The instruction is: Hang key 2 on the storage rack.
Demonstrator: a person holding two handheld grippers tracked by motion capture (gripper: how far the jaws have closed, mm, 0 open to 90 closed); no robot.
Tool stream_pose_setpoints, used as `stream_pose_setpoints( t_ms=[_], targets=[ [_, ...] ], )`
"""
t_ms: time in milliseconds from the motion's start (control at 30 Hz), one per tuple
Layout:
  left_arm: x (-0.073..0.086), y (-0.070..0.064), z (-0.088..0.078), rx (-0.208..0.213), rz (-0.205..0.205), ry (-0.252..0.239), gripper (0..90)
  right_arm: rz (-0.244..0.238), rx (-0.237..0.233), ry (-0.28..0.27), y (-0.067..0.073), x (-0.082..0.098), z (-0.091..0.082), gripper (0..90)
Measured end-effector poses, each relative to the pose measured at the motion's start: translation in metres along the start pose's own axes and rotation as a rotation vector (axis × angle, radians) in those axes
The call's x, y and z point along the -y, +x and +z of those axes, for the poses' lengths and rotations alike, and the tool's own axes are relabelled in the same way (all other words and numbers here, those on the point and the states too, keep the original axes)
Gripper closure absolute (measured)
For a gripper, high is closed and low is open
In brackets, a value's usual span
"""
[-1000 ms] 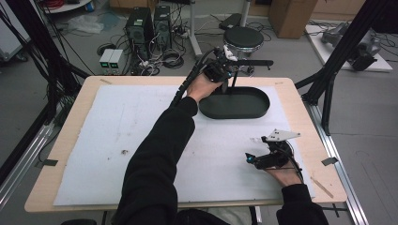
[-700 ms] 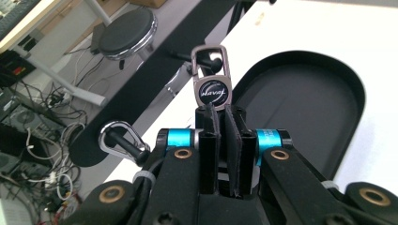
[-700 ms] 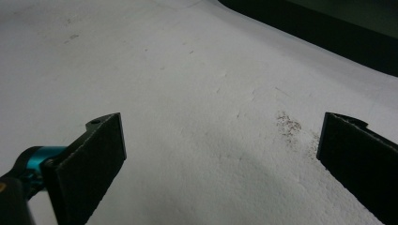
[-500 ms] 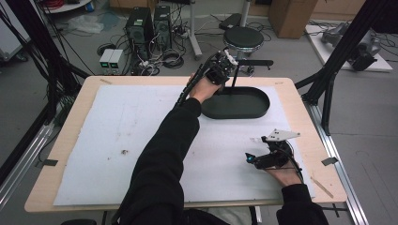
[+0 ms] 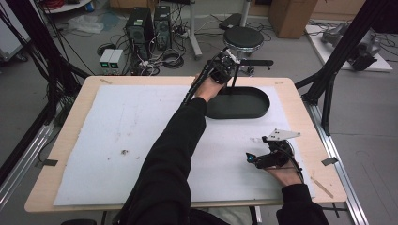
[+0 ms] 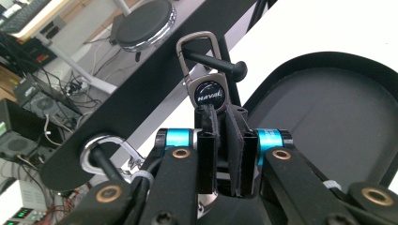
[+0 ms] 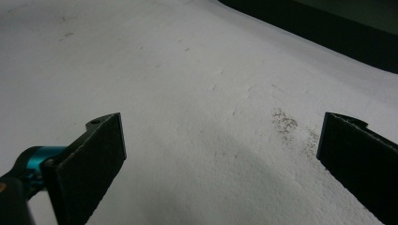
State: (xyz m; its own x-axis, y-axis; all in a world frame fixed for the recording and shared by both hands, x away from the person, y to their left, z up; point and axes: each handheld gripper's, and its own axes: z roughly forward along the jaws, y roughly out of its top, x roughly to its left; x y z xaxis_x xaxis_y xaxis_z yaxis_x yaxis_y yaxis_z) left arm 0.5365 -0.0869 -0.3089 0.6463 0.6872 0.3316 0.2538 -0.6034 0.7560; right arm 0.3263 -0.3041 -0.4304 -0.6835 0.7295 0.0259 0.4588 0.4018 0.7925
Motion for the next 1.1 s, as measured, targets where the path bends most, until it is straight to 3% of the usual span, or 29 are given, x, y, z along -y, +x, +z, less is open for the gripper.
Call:
stream_pose_setpoints(
  t_ms=[67, 100, 200, 333, 400, 500, 733, 1100],
  targets=[
    [0.001, 0.001, 0.001, -0.023, -0.03, -0.002, 70.8, -0.001, 0.004, -0.003, 0.0, 0.0, -0.001, 0.8],
    [0.001, 0.002, 0.0, -0.008, -0.051, -0.008, 63.4, -0.004, 0.007, -0.003, 0.0, 0.0, -0.001, 0.8],
    [0.0, 0.002, -0.008, 0.045, -0.055, -0.037, 40.6, 0.001, 0.007, -0.006, 0.001, 0.0, -0.001, 0.8],
    [0.0, 0.0, -0.019, 0.176, -0.058, -0.063, 11.1, -0.001, 0.009, -0.004, 0.001, 0.0, -0.001, 0.8],
    [0.001, -0.001, -0.024, 0.233, -0.05, -0.066, 5.4, 0.0, 0.009, -0.006, 0.001, 0.0, -0.001, 0.8],
    [0.003, -0.003, -0.031, 0.259, -0.037, -0.077, 4.4, -0.003, 0.01, -0.006, 0.001, 0.0, -0.001, 0.8],
    [0.013, -0.001, -0.049, 0.3, -0.05, -0.091, 4.5, 0.001, 0.012, -0.006, 0.001, 0.0, -0.001, 0.8],
    [0.037, 0.009, -0.074, 0.33, -0.058, -0.084, 4.5, -0.003, 0.015, -0.004, 0.002, 0.0, 0.0, 0.8]
  ],
)
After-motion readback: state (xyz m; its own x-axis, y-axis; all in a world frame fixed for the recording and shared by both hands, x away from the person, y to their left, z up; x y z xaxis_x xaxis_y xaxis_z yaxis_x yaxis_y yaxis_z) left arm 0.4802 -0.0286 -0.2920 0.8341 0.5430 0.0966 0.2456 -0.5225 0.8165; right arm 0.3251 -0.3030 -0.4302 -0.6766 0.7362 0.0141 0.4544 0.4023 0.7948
